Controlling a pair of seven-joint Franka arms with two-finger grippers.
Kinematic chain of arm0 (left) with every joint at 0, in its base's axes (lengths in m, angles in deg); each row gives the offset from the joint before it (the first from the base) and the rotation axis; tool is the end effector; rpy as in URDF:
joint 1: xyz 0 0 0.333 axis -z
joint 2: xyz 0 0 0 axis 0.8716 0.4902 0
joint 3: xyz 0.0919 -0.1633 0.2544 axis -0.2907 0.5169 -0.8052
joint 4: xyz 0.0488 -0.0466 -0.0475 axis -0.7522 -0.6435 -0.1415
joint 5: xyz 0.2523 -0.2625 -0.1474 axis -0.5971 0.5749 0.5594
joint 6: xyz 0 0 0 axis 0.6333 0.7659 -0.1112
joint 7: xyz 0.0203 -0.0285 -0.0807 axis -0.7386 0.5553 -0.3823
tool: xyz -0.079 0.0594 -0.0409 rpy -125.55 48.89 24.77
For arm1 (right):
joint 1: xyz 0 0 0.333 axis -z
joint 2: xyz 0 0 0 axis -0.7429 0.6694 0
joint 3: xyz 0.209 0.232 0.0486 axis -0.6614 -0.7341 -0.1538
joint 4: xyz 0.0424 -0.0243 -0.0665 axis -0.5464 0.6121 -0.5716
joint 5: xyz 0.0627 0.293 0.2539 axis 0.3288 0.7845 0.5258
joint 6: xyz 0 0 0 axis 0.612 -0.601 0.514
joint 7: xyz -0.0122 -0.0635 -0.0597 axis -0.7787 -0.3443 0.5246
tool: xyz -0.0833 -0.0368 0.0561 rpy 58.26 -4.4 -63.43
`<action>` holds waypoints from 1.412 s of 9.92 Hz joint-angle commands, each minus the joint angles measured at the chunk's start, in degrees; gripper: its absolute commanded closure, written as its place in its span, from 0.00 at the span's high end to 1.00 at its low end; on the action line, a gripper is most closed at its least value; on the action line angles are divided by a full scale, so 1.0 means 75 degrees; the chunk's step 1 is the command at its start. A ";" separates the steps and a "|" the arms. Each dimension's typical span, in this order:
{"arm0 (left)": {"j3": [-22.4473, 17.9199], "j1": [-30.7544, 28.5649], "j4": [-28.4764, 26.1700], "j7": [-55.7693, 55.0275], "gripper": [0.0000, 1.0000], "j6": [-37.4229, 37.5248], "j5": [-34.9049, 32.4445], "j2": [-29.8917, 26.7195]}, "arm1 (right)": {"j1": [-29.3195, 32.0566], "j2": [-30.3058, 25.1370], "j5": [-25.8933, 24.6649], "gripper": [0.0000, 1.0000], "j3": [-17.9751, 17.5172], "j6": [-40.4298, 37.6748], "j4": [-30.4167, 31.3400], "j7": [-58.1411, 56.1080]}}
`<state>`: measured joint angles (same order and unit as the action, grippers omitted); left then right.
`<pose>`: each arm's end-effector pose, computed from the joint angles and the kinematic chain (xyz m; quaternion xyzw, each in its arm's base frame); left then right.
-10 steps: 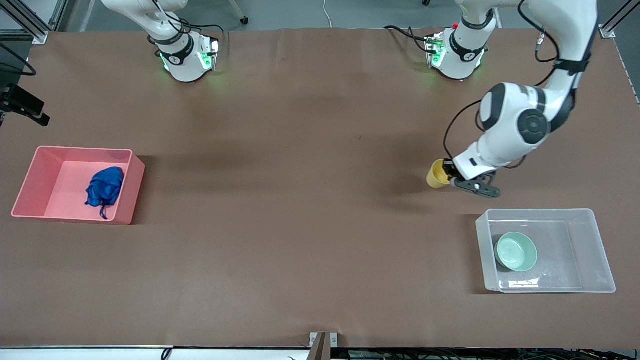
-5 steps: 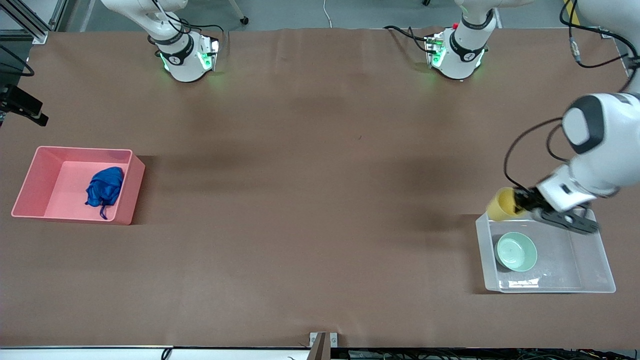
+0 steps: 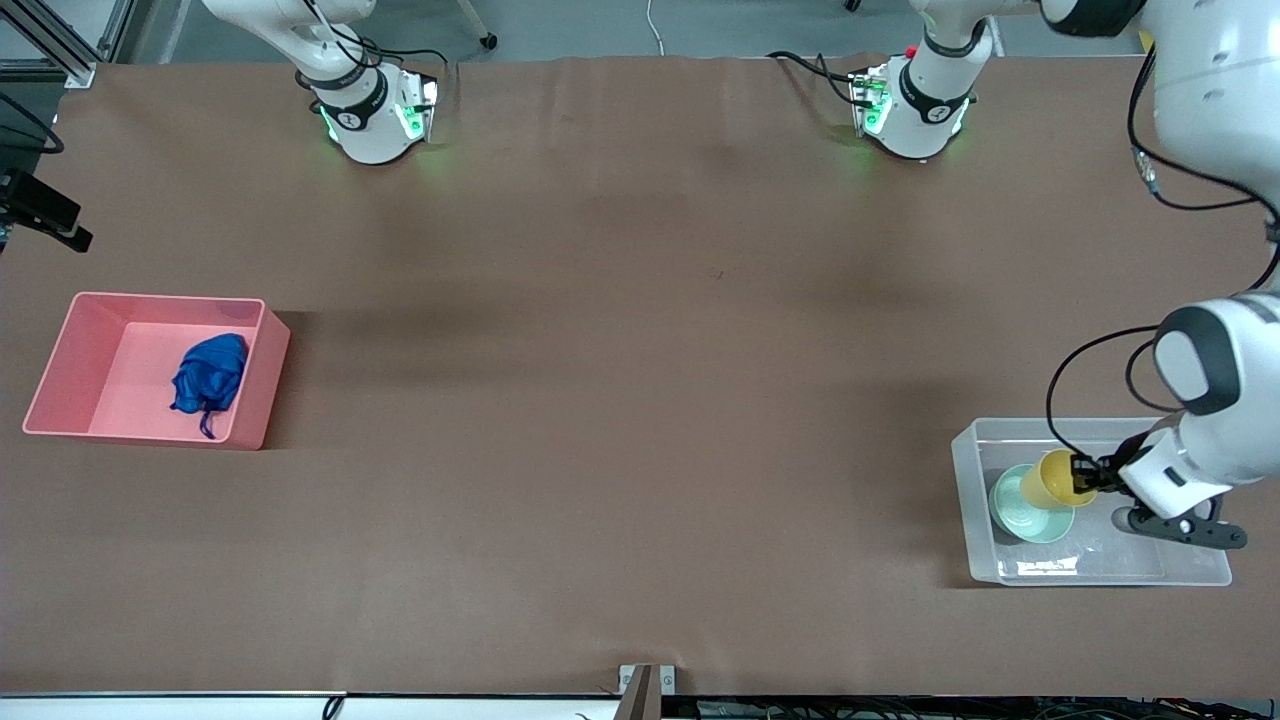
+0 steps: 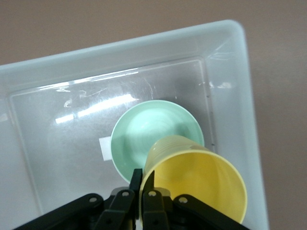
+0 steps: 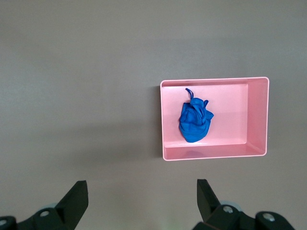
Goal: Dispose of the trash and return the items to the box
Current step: 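Carry the yellow cup with the left gripper into the green bowl, then open the left gripper and raise it away from the box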
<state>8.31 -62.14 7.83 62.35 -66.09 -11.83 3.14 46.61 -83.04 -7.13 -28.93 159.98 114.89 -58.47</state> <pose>0.7267 0.0710 0.2989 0.9947 -0.0993 0.0253 0.0064 0.5317 -0.0524 0.6678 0.9990 -0.0420 0.0036 0.0164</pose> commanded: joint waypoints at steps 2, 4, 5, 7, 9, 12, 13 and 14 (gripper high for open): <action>-0.0321 -0.0022 0.0254 -0.0016 0.03 -0.0338 0.0234 0.0836 | 0.0066 -0.0041 -0.0049 1.00 -0.0046 -0.0095 0.0005 -0.0059; -0.0322 -0.0011 0.0207 -0.0039 0.53 -0.0338 0.1261 0.0826 | 0.0066 -0.0041 -0.0049 1.00 -0.0046 -0.0107 0.0016 -0.0059; -0.0334 -0.0081 0.0207 0.0088 1.00 -0.0327 0.1290 0.0686 | 0.0066 -0.0041 -0.0049 1.00 -0.0046 -0.0107 0.0016 -0.0047; -0.0345 -0.0081 0.0032 0.0184 1.00 -0.0186 0.1278 -0.0213 | 0.0078 -0.0041 -0.0049 1.00 -0.0046 -0.0107 0.0016 -0.0059; -0.0322 0.0023 -0.0936 0.0009 1.00 -0.0034 0.1011 -0.1559 | 0.0078 -0.0041 -0.0049 1.00 -0.0046 -0.0095 0.0016 -0.0059; 0.0272 0.0048 -0.2892 -0.1182 1.00 -0.0045 -0.0484 -0.3784 | 0.0101 -0.0041 -0.0049 1.00 -0.0046 -0.0002 0.0016 -0.0047; 0.0438 0.0059 -0.3467 -0.1570 1.00 -0.0022 -0.0723 -0.4500 | 0.0101 -0.0041 -0.0038 1.00 -0.0046 0.0138 0.0028 -0.0036; 0.0648 0.0094 -0.3856 -0.1655 1.00 0.0025 -0.0726 -0.5064 | 0.0171 -0.0029 0.0032 1.00 -0.0046 0.0267 0.0040 -0.0012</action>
<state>11.76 -61.73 -12.11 51.41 -65.14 -15.62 -27.72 46.86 -83.00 -7.13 -28.87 160.95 114.93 -58.47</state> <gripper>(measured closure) 0.000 0.000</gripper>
